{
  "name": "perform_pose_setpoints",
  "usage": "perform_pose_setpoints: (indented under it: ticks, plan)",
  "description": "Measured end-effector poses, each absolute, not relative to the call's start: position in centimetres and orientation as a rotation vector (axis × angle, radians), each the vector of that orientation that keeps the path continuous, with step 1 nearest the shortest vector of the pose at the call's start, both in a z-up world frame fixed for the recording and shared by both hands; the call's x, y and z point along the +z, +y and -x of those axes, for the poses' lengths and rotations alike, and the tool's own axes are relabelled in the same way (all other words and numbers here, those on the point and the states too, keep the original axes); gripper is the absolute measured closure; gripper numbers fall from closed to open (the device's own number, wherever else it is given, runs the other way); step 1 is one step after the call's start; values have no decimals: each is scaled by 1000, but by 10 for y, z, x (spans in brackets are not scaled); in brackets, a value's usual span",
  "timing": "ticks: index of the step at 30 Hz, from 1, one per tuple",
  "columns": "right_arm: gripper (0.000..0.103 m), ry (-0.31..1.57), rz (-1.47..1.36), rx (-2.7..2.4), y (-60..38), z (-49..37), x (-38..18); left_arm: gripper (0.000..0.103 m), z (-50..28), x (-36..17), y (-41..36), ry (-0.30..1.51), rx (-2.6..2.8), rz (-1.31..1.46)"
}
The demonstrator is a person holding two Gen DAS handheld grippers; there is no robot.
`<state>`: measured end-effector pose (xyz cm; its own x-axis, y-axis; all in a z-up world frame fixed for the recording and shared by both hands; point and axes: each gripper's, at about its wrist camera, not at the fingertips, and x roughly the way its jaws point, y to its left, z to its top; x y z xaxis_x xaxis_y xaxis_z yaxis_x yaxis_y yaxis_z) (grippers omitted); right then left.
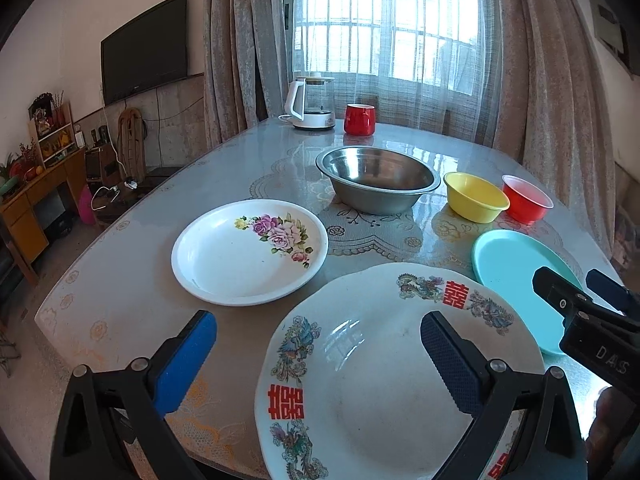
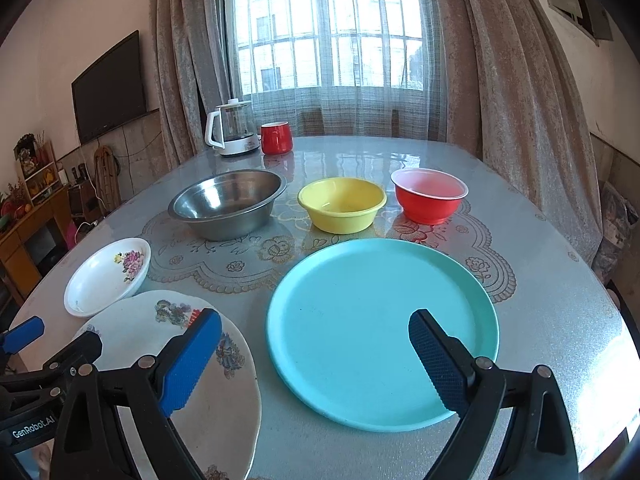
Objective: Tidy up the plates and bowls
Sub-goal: 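Move the right tool toward the turquoise plate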
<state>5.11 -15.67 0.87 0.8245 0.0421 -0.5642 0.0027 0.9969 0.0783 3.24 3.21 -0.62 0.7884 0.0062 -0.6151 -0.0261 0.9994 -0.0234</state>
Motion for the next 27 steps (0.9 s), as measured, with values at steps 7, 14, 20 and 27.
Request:
perform_pose_setpoints:
  ticks: [7,14,20,27]
  plan:
    - [7,634,-64,0,-143,-59,8,0,-43,-6,37,680,-33,17]
    - [7,659,-68,-50,-139,-58,8,0,-51,-5,41,682,-78,14]
    - [7,678,-60,-81,-139,-57,13,1,-55,-6,42,699,-112,16]
    - [7,678,-76,-143,-148,-49,22,0,-60,-2,39,715,-157,13]
